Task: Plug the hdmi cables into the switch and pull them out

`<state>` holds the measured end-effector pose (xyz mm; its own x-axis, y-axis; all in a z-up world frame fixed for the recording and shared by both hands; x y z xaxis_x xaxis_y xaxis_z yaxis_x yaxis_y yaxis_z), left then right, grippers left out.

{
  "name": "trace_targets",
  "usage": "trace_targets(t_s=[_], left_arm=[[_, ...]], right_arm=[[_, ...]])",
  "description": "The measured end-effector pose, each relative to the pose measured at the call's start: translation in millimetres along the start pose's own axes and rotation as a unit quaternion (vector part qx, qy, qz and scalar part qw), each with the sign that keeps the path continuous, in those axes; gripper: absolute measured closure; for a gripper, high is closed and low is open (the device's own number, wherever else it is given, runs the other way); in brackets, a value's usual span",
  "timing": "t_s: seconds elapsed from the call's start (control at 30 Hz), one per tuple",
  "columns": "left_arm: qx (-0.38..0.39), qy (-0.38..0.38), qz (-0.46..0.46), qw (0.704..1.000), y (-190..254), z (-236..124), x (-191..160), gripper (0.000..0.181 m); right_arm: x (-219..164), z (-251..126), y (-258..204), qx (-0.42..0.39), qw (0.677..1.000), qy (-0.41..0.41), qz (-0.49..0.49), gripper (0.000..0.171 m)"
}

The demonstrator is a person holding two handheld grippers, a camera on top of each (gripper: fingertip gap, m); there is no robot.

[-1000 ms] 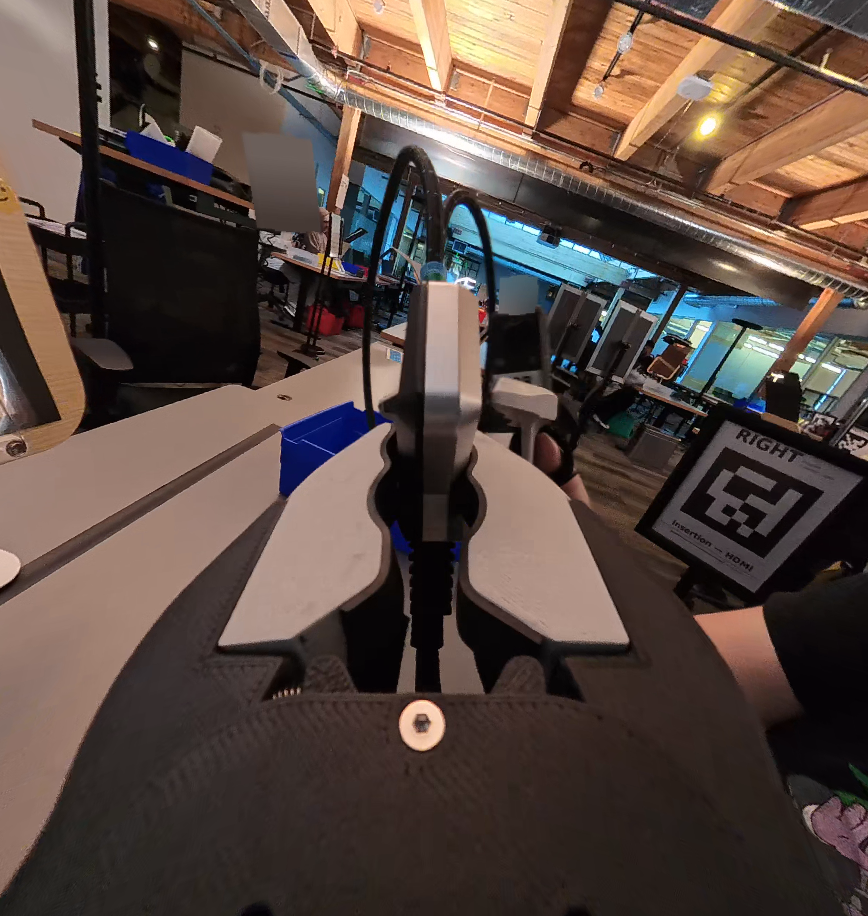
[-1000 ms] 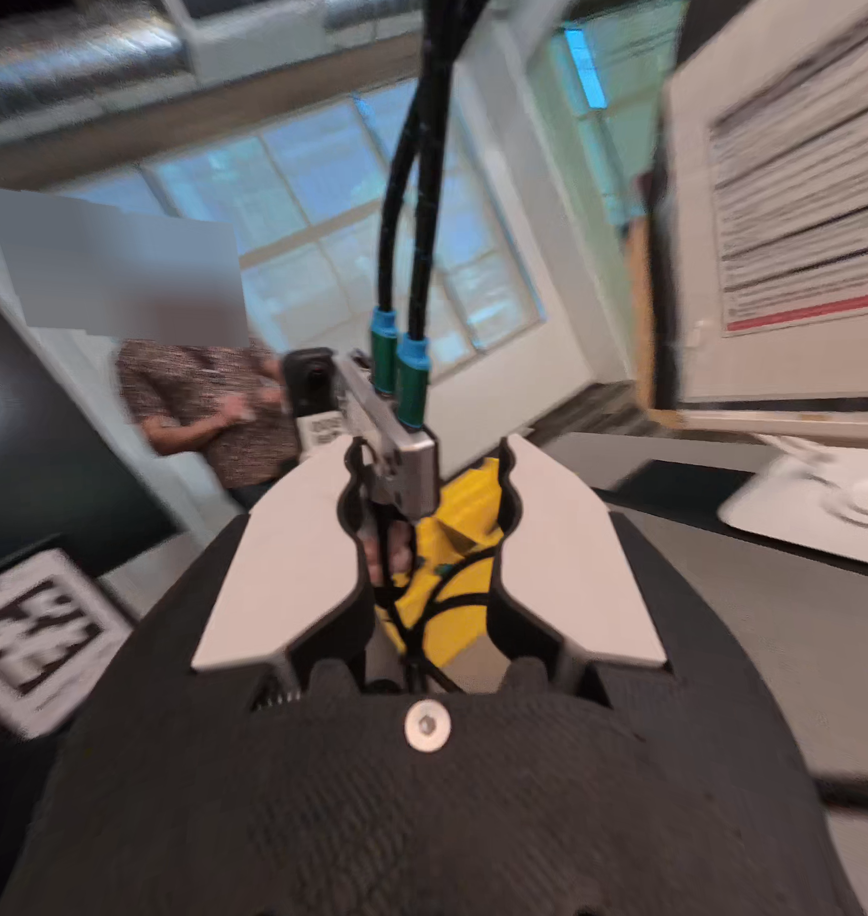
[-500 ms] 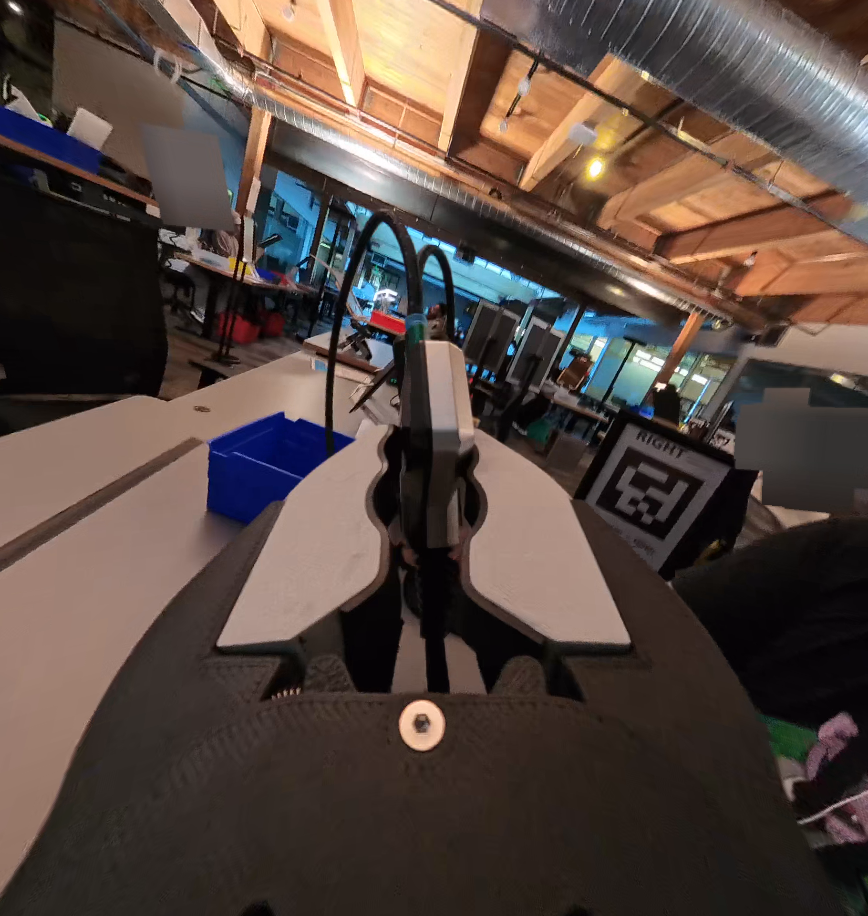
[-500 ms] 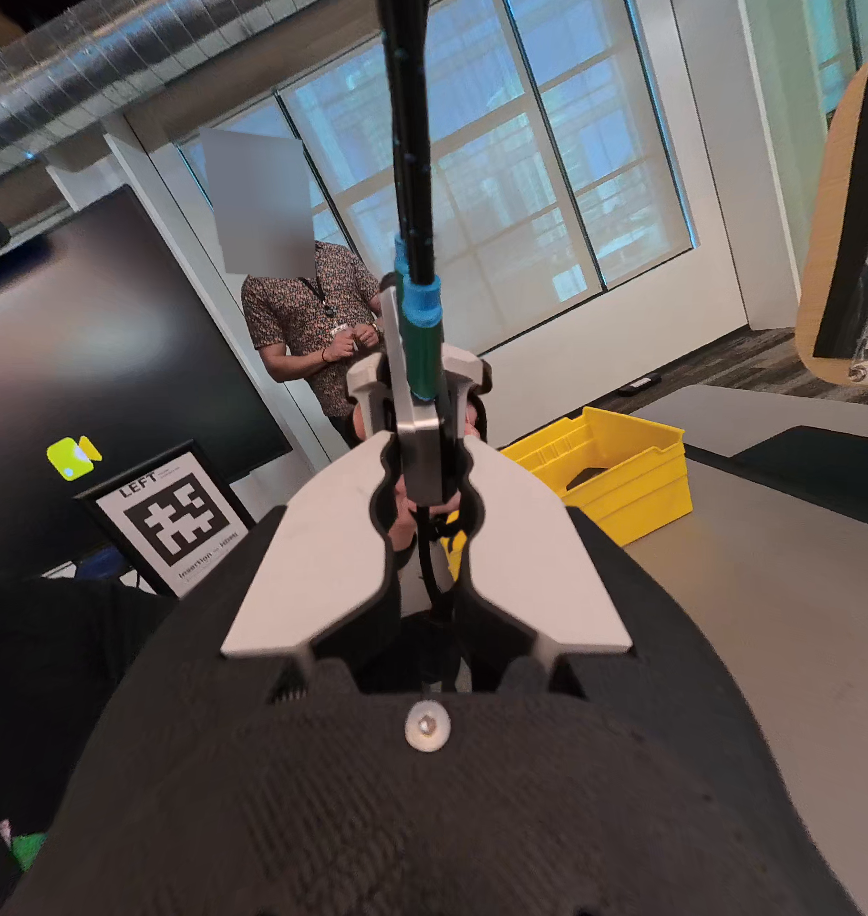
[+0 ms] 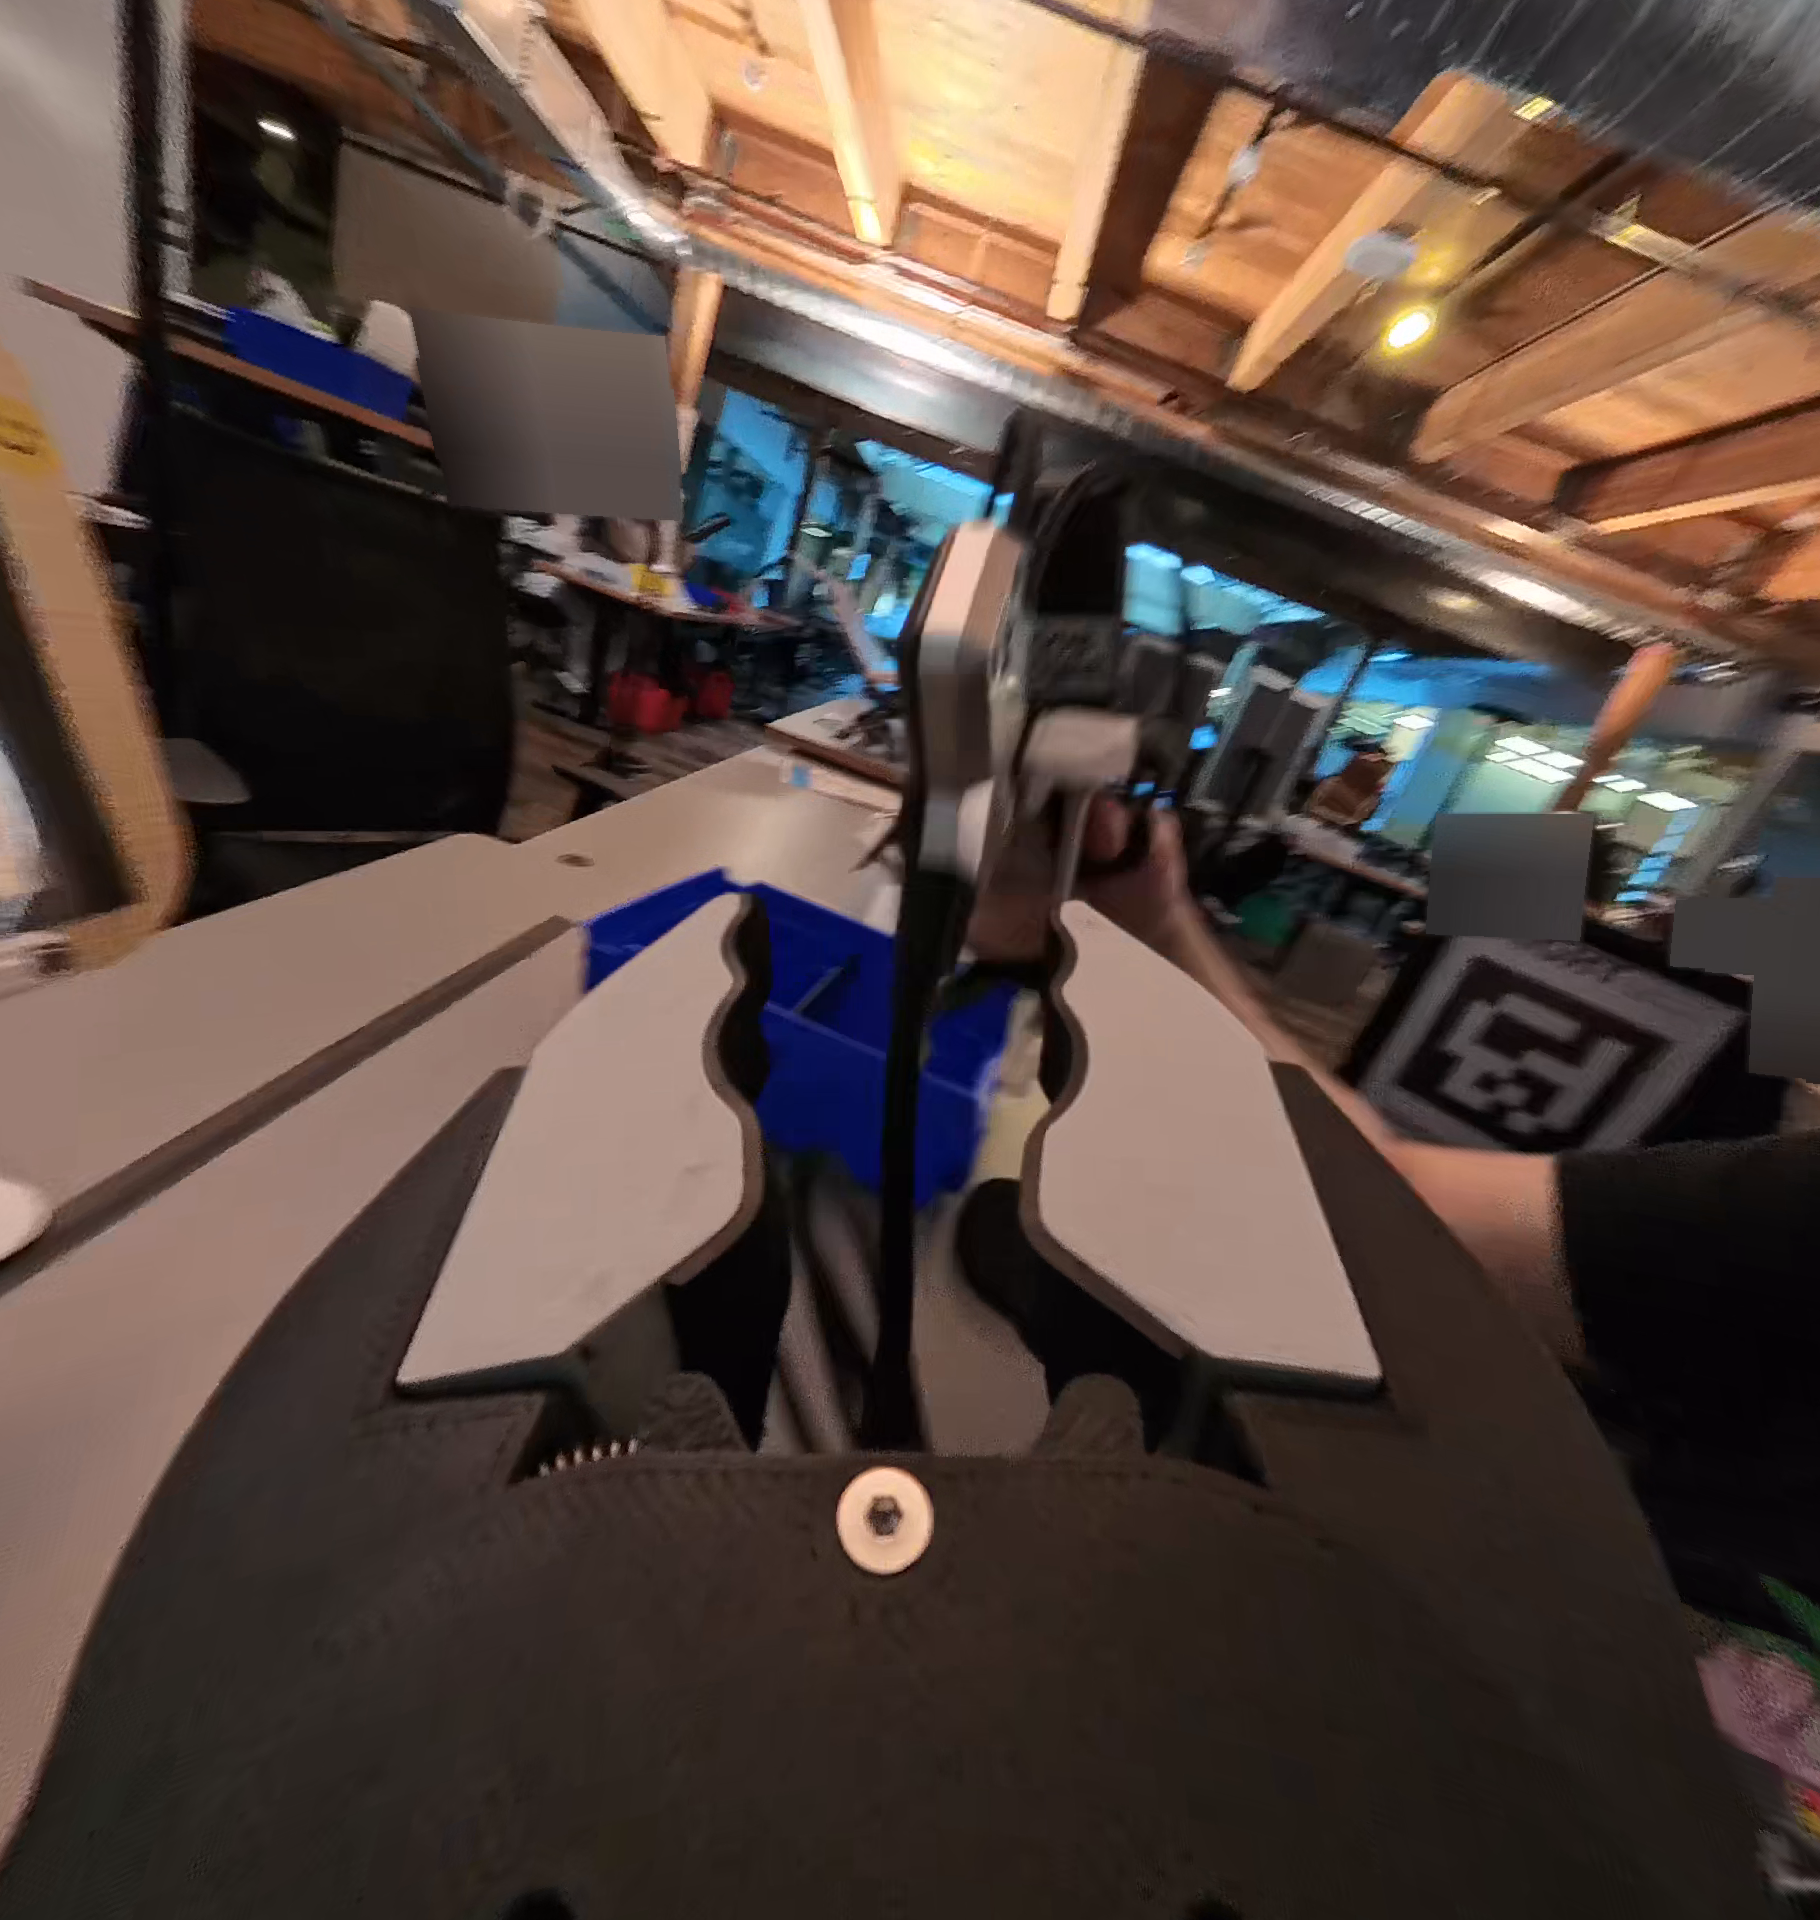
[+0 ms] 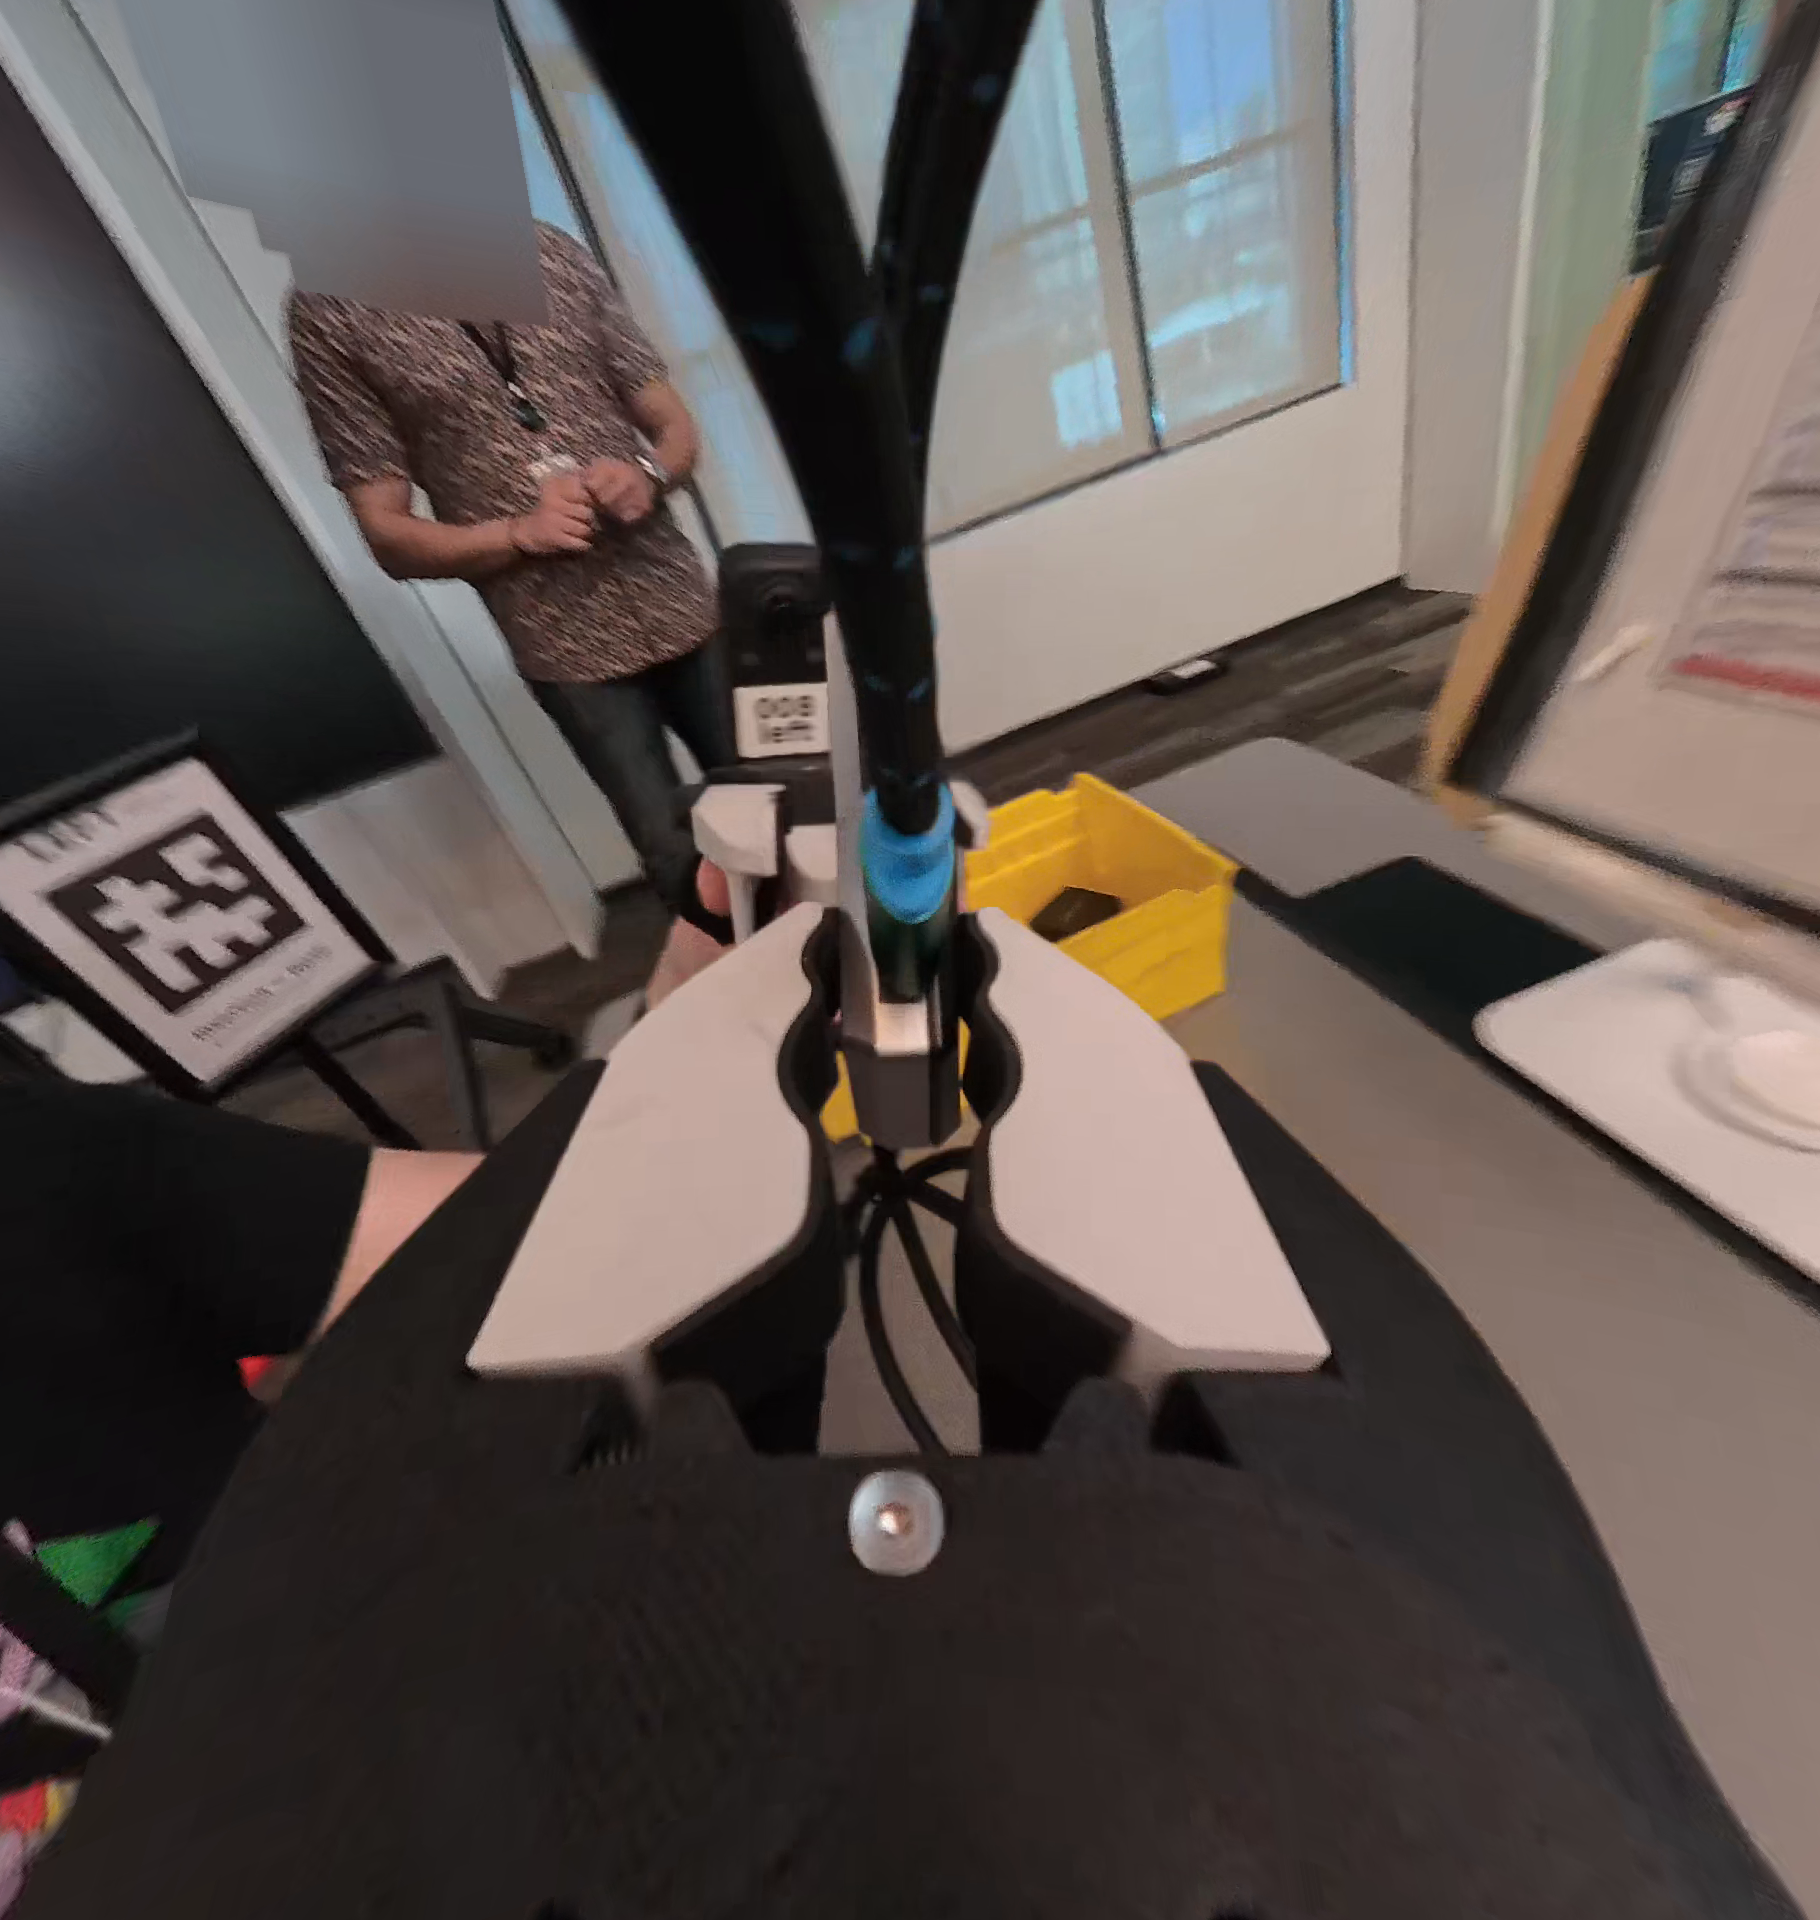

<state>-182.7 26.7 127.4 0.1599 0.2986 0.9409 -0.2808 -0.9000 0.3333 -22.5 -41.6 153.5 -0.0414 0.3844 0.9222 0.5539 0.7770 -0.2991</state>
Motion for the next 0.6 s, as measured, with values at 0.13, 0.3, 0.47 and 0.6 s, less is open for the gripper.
trace_targets(t_s=[0.13,0.3,0.47,0.6], left_arm=[[0.062,-0.003,0.024,0.998,-5,-17,3,0.135],[0.109,-0.049,0.057,0.991,-7,-11,-2,0.137],[0.098,-0.086,0.050,0.990,-10,12,-13,0.140],[0.258,-0.186,0.097,0.943,-31,27,-31,0.147]], right_arm=[[49,-85,21,-0.129,0.986,-0.098,-0.044,0.150],[82,-178,56,-0.271,0.944,-0.186,-0.030,0.150],[60,-232,91,-0.332,0.909,-0.252,-0.019,0.150],[10,-250,127,-0.350,0.881,-0.318,0.028,0.150]])
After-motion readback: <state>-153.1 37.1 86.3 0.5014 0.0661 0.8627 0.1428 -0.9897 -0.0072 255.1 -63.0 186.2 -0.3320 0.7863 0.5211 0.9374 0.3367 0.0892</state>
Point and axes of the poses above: each gripper's, where its closed fingertips meet, z out along the fingers, x out of its top, y = z × x across the jaws, the point moved 6 cm from there along -z, back along the fingers, and after that the axes turned 15 degrees about -y, right-handed, at the moved point
